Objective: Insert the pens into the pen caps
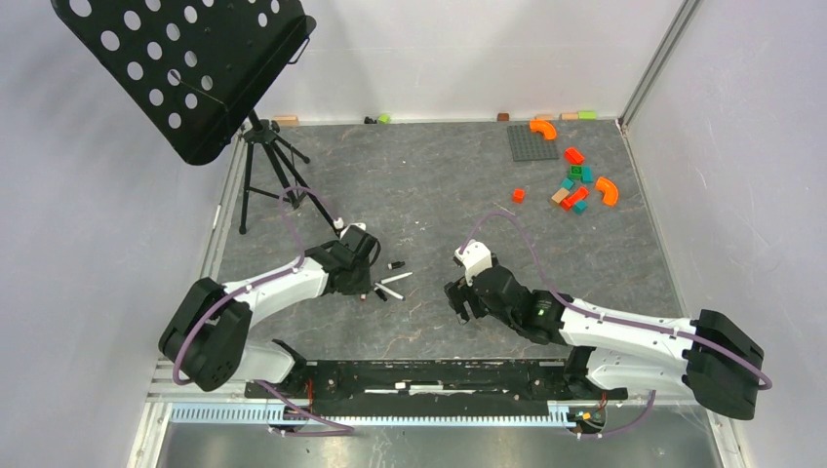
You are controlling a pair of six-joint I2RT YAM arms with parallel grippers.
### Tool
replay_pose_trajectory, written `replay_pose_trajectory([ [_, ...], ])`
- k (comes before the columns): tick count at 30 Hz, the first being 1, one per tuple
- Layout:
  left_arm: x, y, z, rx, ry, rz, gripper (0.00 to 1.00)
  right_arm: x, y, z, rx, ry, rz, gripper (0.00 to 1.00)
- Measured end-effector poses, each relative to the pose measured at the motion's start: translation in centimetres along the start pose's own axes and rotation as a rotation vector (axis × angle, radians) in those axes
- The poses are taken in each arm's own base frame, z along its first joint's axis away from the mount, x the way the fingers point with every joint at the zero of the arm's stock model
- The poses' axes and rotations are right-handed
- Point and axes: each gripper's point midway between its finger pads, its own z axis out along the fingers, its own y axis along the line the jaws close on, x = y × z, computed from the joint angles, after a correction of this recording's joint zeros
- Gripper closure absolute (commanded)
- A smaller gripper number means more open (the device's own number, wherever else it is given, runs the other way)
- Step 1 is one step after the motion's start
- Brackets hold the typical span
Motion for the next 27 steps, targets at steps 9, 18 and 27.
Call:
replay_pose_trajectory([
  [9, -0.2, -0.5, 0.1, -0.029, -0.019, 0.035, 0.61, -0.2, 0.0, -0.1, -0.002, -0.008, 0.007, 0.14],
  [18, -0.7, -0.4, 0.5, -0.109, -0.029, 0.051, 0.98, -0.5, 0.1, -0.3, -0.007, -0.019, 0.018, 0.14],
  [27, -0.4, -0.4, -0.3, -0.098, -0.055, 0.053, 0.98, -0.7, 0.2, -1.0, -0.033, -0.054, 0.041, 0.13],
])
